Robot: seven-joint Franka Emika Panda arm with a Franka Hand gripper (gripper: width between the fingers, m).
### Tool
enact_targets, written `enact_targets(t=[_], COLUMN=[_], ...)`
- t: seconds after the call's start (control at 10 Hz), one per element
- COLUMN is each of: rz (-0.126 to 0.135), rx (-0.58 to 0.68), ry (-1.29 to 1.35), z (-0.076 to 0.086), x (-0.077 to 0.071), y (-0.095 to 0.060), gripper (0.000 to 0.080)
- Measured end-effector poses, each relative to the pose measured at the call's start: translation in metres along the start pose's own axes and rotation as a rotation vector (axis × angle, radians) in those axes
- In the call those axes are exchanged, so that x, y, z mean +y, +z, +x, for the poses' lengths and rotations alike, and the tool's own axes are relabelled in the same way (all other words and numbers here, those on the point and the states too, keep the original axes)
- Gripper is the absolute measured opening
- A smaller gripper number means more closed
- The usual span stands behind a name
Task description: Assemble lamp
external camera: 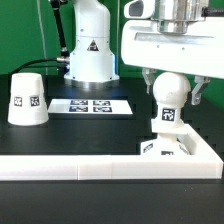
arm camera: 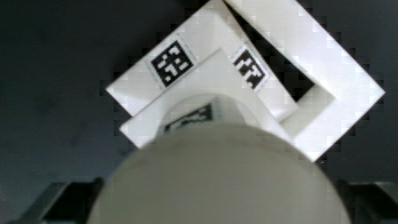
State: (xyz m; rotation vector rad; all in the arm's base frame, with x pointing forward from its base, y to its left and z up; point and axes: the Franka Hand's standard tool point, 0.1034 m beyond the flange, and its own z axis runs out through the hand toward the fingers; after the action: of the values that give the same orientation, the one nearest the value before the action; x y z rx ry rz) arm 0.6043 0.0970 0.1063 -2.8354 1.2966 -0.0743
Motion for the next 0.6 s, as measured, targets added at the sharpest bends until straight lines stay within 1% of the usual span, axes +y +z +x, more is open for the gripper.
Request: enact_targets(t=[0.1, 0.3, 0.4, 0.5, 0.6], rz=[0.0, 0.0, 0.004, 0.016, 0.051], rx=[0.0, 0.002, 0.015, 0.037, 0.069], ry=[-0.001, -0.009, -0.06, -0.119, -0.177], z=[0.0, -0.001, -0.01, -0.024, -0.038], x=[0.0, 0.0, 0.0, 0.003, 0.01], y=[0.0, 0.0, -0.001, -0.004, -0.006], gripper=[0.0687, 0.0696, 0.0696, 0.0698, 0.0698])
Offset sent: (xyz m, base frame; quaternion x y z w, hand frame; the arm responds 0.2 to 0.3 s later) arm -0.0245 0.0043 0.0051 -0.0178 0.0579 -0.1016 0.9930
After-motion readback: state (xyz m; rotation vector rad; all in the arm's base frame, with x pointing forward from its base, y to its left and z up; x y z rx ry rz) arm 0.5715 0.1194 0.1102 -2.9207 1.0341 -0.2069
